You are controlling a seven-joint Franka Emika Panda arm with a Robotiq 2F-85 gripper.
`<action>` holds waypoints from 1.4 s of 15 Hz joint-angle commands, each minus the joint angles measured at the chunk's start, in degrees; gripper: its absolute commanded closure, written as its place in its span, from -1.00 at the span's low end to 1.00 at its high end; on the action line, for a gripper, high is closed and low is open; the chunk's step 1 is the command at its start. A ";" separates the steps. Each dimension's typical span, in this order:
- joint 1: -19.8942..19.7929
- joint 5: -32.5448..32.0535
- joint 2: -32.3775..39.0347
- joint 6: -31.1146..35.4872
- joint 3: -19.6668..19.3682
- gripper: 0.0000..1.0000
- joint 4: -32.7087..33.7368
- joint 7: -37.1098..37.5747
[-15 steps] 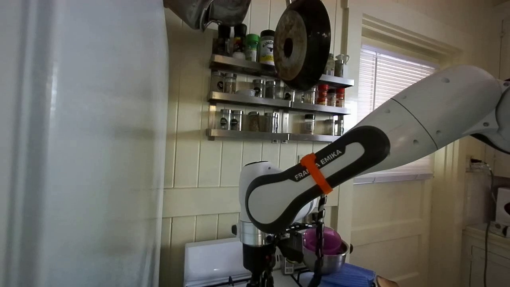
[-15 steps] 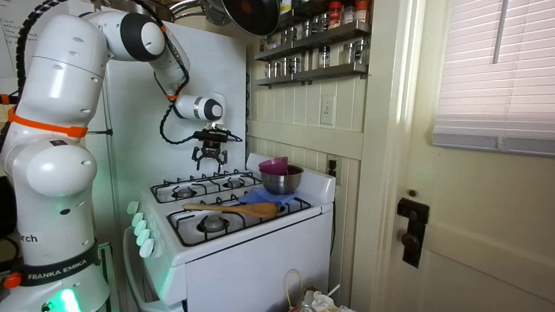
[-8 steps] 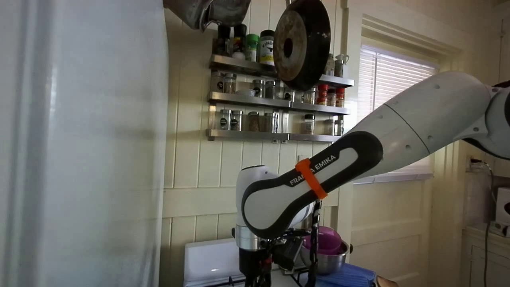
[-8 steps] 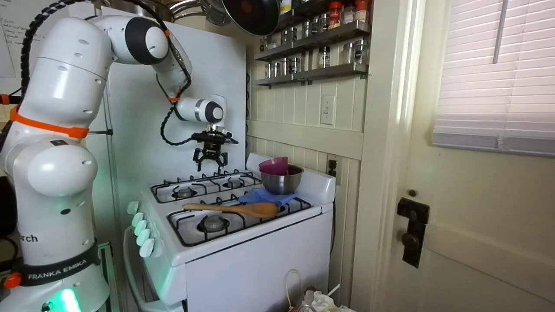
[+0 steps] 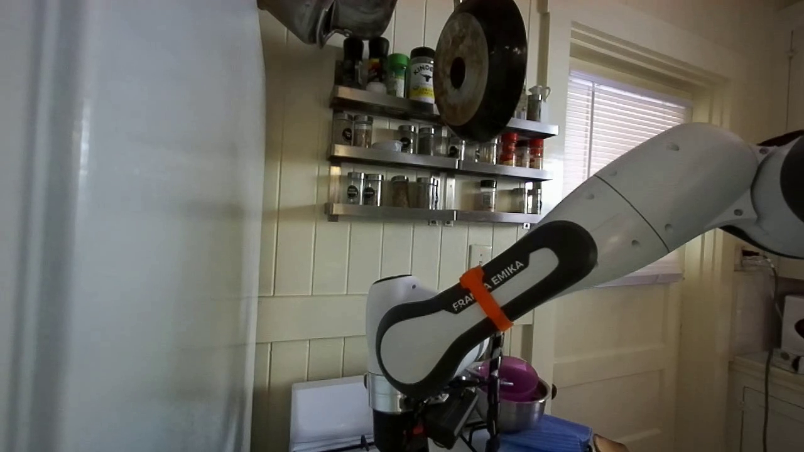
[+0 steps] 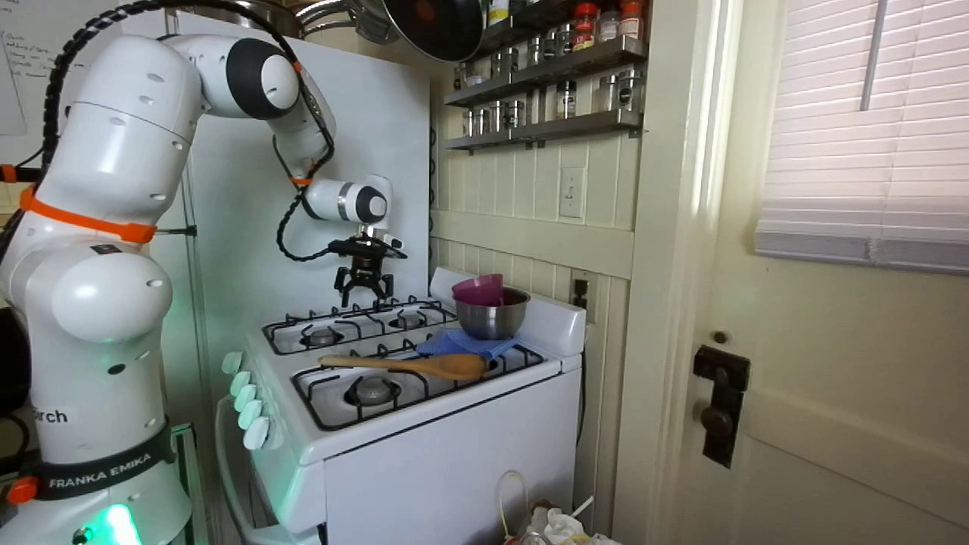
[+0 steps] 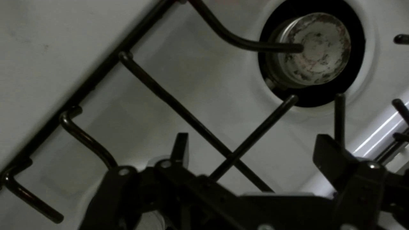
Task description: Move the black grating on the left to the right.
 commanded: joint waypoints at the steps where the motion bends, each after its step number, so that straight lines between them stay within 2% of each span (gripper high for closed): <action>1: 0.57 -2.97 2.23 4.32 -1.18 -1.00 -0.03 0.94; 7: 0.95 -4.93 6.52 7.82 -1.59 -1.00 2.56 0.45; 8: 0.97 -4.86 6.57 8.14 -1.62 -0.50 2.40 0.73; 9: 1.00 -4.75 6.48 8.37 -1.67 -0.46 2.16 1.10; 14: 1.67 -4.55 4.79 8.97 -1.68 0.32 0.30 3.04; 19: 1.96 -4.54 3.47 7.53 -1.88 1.00 -0.86 5.59; 21: 2.31 -5.21 2.41 6.38 -2.13 1.00 -1.31 6.92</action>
